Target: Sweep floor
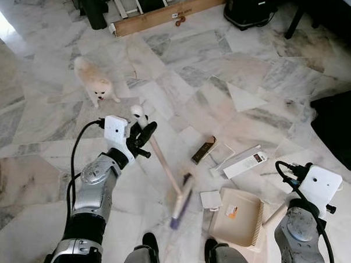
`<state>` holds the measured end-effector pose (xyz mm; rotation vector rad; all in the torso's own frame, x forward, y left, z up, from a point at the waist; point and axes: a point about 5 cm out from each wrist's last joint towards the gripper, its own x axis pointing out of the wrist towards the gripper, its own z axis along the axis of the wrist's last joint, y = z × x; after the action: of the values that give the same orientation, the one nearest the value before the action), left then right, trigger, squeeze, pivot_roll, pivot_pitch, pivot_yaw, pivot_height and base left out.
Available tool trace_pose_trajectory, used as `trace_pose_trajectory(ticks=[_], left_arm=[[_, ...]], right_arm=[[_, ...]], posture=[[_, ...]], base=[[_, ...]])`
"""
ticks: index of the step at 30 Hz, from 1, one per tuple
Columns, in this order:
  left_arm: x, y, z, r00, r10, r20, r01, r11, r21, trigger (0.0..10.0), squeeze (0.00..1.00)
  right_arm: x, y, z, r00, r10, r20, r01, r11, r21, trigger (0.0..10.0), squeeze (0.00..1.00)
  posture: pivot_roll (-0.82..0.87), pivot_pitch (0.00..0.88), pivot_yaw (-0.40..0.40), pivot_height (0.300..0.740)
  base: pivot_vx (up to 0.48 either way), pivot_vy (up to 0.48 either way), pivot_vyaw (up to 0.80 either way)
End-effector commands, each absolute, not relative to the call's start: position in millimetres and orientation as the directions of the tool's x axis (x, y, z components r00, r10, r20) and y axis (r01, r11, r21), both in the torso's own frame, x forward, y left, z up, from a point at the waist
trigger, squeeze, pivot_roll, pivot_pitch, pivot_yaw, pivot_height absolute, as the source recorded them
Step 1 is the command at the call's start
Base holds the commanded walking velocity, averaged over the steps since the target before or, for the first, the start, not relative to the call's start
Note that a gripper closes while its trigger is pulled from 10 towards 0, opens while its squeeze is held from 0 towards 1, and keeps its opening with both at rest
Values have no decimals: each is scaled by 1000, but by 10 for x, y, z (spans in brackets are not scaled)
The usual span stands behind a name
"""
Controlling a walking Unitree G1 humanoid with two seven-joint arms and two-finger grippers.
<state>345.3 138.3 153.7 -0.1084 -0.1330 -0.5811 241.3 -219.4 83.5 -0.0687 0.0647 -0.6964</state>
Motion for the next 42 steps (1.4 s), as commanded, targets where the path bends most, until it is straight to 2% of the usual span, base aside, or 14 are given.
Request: trace_pose_trajectory(ticks=[1, 7, 11, 19, 23, 24, 27, 30, 31, 35, 42], left_arm=[[3407, 1376, 1501, 816, -560, 142, 576, 808, -122, 10000, 0], [3398, 1342, 1538, 789, -600, 132, 614, 766, -191, 10000, 0], [3390, 1324, 1655, 760, -622, 188, 648, 702, -295, 10000, 0], [3420, 1414, 1836, 783, -562, 268, 623, 708, -332, 10000, 0], [3445, 1558, 1951, 819, -481, 311, 565, 771, -294, 10000, 0], [3458, 1645, 1979, 843, -437, 313, 514, 824, -236, 10000, 0], [3463, 1699, 1972, 859, -419, 294, 474, 869, -146, 10000, 0], [3460, 1693, 1952, 860, -428, 280, 473, 873, -118, 10000, 0], [3452, 1658, 1890, 855, -461, 237, 482, 876, -35, 10000, 0], [3440, 1594, 1785, 845, -505, 176, 508, 861, 30, 10000, 0], [3385, 1452, 1589, 797, -601, 57, 600, 799, 32, 10000, 0]], right_arm=[[2263, -2214, 545, 735, -656, -173, 637, 755, -156, 10000, 0], [2283, -2209, 549, 737, -653, -173, 635, 757, -154, 10000, 0], [2314, -2203, 560, 743, -648, -168, 633, 762, -135, 10000, 0], [2350, -2177, 563, 752, -638, -167, 626, 770, -122, 10000, 0], [2350, -2170, 557, 753, -636, -168, 625, 772, -120, 10000, 0], [2347, -2168, 552, 753, -635, -170, 624, 772, -120, 10000, 0], [2346, -2165, 548, 754, -634, -171, 623, 773, -120, 10000, 0], [2345, -2165, 547, 754, -634, -171, 623, 773, -119, 10000, 0], [2347, -2166, 547, 754, -634, -170, 623, 773, -120, 10000, 0], [2345, -2178, 552, 753, -636, -167, 625, 771, -121, 10000, 0], [2331, -2185, 556, 752, -638, -165, 626, 770, -125, 10000, 0]], posture=[[-80, 320, 66, 740], [-79, 318, 66, 740], [-75, 312, 66, 740], [-67, 308, 67, 740], [-65, 308, 68, 740], [-61, 308, 69, 740], [-64, 307, 69, 740], [-65, 307, 70, 740], [-65, 307, 70, 740], [-71, 303, 68, 740], [-81, 305, 68, 740]], base=[[0, 0, 0], [0, 0, 0], [0, 0, 0], [0, 0, 0], [0, 0, 0], [0, 0, 0], [0, 0, 0], [0, 0, 0], [0, 0, 0], [0, 0, 0], [0, 0, 0]])
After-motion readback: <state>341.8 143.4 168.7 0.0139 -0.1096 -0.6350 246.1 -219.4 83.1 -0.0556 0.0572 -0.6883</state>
